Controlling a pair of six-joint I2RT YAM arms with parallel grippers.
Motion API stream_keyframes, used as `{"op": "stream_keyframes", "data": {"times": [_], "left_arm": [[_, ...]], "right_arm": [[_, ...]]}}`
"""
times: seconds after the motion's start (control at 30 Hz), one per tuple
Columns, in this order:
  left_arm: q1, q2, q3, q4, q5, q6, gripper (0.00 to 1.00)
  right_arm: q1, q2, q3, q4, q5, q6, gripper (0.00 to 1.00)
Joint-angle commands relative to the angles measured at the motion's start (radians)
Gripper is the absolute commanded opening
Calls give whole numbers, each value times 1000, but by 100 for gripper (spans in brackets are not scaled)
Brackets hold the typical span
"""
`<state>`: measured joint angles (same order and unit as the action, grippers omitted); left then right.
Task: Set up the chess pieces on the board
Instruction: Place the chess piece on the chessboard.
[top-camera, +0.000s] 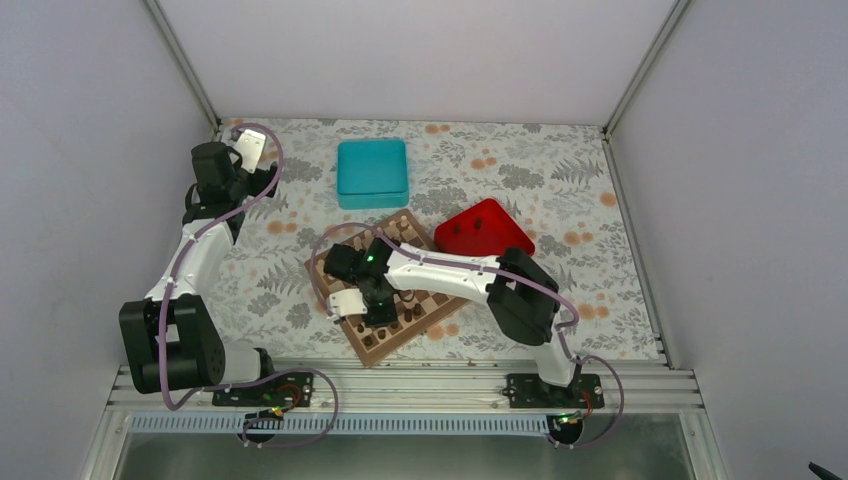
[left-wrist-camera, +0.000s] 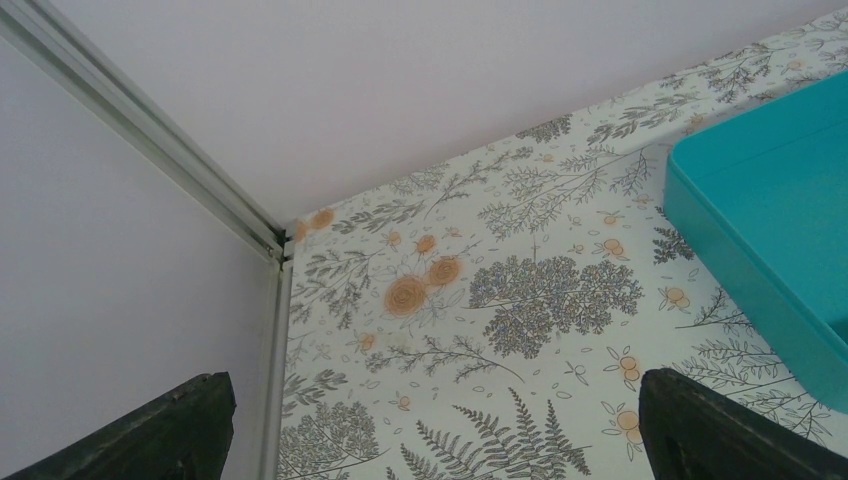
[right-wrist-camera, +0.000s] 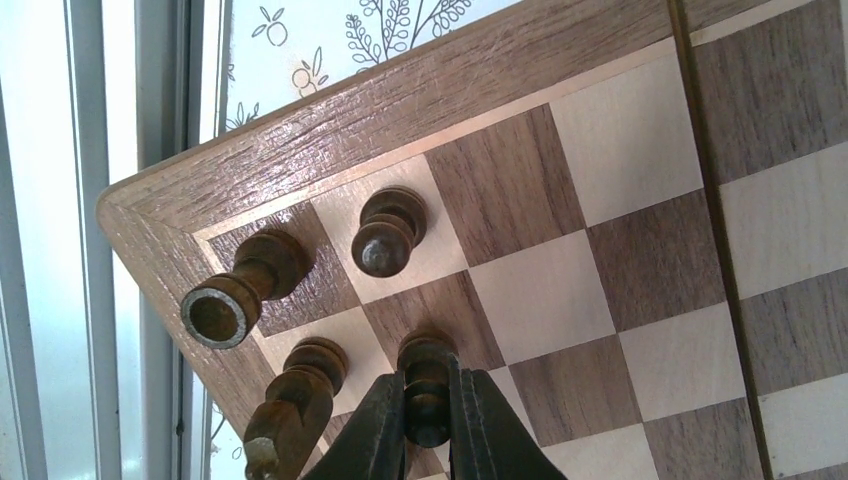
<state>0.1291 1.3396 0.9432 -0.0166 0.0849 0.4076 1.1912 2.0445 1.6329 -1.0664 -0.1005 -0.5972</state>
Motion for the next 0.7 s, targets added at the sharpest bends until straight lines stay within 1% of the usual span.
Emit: {"op": "stream_keyframes", "data": {"times": [0.0, 0.67], "left_arm": [[7, -9, -4, 21, 10, -4, 100], [7, -10, -10, 24, 15, -3, 100]], "right_arm": [[8, 21, 8, 13, -18, 13, 9], [8, 46, 25, 20, -7, 9, 10]]}}
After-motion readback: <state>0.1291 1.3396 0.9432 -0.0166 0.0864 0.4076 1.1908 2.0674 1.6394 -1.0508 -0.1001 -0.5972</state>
